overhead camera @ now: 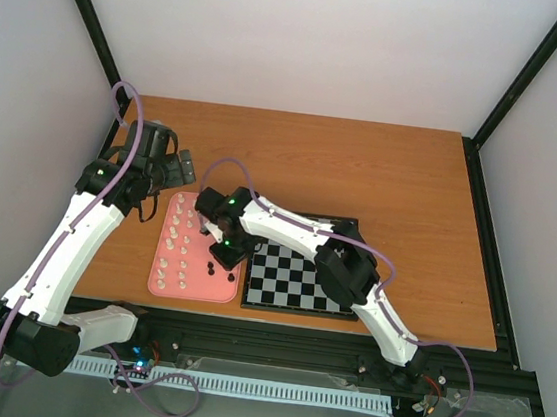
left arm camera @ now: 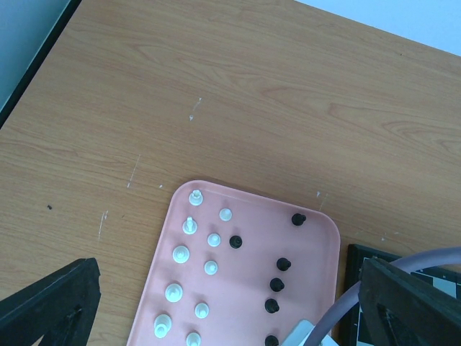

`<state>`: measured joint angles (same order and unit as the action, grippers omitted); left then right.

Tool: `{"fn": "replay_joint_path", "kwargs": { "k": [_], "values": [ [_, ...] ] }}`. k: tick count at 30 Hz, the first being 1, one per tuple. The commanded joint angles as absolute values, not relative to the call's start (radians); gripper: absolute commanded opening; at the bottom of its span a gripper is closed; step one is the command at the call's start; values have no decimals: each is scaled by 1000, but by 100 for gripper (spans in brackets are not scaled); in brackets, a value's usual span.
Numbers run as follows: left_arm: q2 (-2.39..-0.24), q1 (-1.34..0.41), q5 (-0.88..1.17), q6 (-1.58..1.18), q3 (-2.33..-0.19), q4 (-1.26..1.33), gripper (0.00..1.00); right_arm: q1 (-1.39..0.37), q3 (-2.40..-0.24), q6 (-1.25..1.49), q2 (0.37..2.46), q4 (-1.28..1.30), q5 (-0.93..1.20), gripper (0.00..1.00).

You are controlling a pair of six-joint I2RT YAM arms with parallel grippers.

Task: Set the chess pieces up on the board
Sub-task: Pick up the chess piece from the storage box.

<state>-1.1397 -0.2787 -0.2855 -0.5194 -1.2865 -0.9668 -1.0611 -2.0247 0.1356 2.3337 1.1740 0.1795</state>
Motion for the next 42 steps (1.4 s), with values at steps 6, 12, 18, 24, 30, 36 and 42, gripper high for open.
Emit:
{"fn": "replay_joint_path", "kwargs": {
  "k": [6,12,18,24,30,36,42],
  "values": [
    [-1131,-275,-300,-517,-1290,-974,100,-1069,-2077,113,2373,1193,186,34],
    [-1132,-275,-300,-519,-1287,-974,100,-1068,-2083,110,2377,1195,181,27],
    [-1133,-275,-301,-514,-1290,-973,100,-1068,-2092,109,2378,1197,176,24],
    [-1130,-275,-306,-512,-1291,-974,100,-1060,-2127,115,2359,1226,141,23],
    [-1129,-275,-305,-512,-1291,-973,100,-1051,-2128,123,2314,1232,154,24],
    [-1125,-275,-301,-517,-1283,-969,100,-1051,-2116,117,2326,1246,190,29],
    [-1119,-274,-303,-514,-1271,-973,100,-1052,-2110,110,2347,1238,225,32]
  ]
}}
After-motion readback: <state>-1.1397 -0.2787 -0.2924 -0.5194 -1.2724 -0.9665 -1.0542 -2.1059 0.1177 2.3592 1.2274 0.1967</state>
